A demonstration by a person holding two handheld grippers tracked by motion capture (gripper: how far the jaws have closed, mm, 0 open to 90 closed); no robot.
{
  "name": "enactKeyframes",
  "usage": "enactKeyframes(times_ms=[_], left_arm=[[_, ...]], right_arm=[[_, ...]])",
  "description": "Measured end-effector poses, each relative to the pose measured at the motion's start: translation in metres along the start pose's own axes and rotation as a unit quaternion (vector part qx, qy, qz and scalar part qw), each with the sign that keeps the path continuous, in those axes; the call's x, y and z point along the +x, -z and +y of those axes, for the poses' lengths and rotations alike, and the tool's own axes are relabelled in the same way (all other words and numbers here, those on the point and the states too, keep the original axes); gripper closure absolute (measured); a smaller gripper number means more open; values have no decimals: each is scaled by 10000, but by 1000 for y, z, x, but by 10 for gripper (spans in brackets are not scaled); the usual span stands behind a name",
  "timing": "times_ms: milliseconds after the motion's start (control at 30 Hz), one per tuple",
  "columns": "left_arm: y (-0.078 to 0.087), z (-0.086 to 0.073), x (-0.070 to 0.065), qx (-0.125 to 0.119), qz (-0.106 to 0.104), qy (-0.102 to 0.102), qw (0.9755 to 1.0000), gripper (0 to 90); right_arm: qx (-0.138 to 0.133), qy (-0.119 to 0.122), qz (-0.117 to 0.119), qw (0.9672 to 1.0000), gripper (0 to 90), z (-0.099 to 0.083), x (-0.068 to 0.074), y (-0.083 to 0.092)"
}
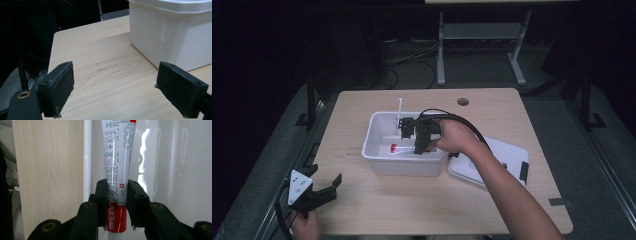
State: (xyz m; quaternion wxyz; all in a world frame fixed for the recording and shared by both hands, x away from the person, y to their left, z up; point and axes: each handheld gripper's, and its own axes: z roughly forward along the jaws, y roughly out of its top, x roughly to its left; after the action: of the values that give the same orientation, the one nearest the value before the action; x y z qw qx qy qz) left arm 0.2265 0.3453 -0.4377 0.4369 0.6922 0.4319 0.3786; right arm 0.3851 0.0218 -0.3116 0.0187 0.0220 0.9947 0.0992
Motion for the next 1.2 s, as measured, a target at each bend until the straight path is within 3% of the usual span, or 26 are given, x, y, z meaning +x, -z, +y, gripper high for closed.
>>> enactKeyframes(times_ms=[1200], left_arm=[[0,0,0,-21,22,36,10000,139]], right_arm=[[62,-358,310,9989,714,-12,-17,-41]])
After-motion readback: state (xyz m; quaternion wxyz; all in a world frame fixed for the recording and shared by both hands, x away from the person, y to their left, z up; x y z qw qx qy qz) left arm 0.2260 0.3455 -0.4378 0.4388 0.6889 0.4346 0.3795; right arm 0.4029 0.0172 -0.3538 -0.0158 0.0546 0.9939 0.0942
